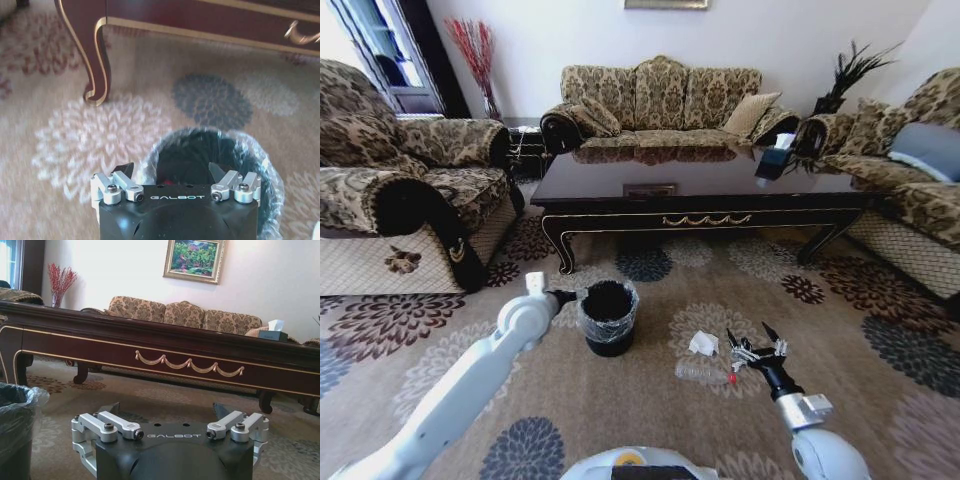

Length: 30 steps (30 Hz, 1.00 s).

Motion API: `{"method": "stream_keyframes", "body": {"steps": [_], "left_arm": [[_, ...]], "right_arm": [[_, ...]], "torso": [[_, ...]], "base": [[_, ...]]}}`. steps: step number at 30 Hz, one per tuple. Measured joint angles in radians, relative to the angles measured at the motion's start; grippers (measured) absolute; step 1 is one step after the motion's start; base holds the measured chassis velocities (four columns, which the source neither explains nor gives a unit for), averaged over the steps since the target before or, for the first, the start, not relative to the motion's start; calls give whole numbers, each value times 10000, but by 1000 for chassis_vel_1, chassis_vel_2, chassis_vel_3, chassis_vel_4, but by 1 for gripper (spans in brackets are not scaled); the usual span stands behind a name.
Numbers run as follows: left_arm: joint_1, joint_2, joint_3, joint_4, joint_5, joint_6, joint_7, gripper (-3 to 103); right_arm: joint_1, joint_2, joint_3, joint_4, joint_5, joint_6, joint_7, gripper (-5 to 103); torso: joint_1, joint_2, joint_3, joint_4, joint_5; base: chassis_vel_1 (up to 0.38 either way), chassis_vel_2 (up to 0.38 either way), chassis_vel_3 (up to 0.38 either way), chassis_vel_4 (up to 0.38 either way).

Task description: Move to the front of the table and pick up the trash from the floor, then place it into the trash bin.

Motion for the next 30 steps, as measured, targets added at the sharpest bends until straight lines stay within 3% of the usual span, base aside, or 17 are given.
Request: {"method": "stream_keyframes", "body": {"steps": [1,6,13,30], "left_arm": [[-214,-136,64,219,-489,35,-457,86],[-664,-239,93,647,-1510,49,-1265,86],[-1124,-370,8,1797,-2286,46,-1629,86],[-2171,-1508,686,4179,-1794,14,-1480,90]], "right_arm": [[3,10,23,-24,9,5,0,100],[82,53,0,-188,-12,25,7,100],[237,57,-150,-331,-43,33,18,100],[235,122,-140,-403,-92,34,44,100]], "torso": [[0,0,0,0,-1],[0,1,-1,2,0],[0,0,-1,2,-1],[-1,0,0,0,0]], "base": [[0,0,0,0],[0,0,0,0],[0,0,0,0],[0,0,0,0]]}}
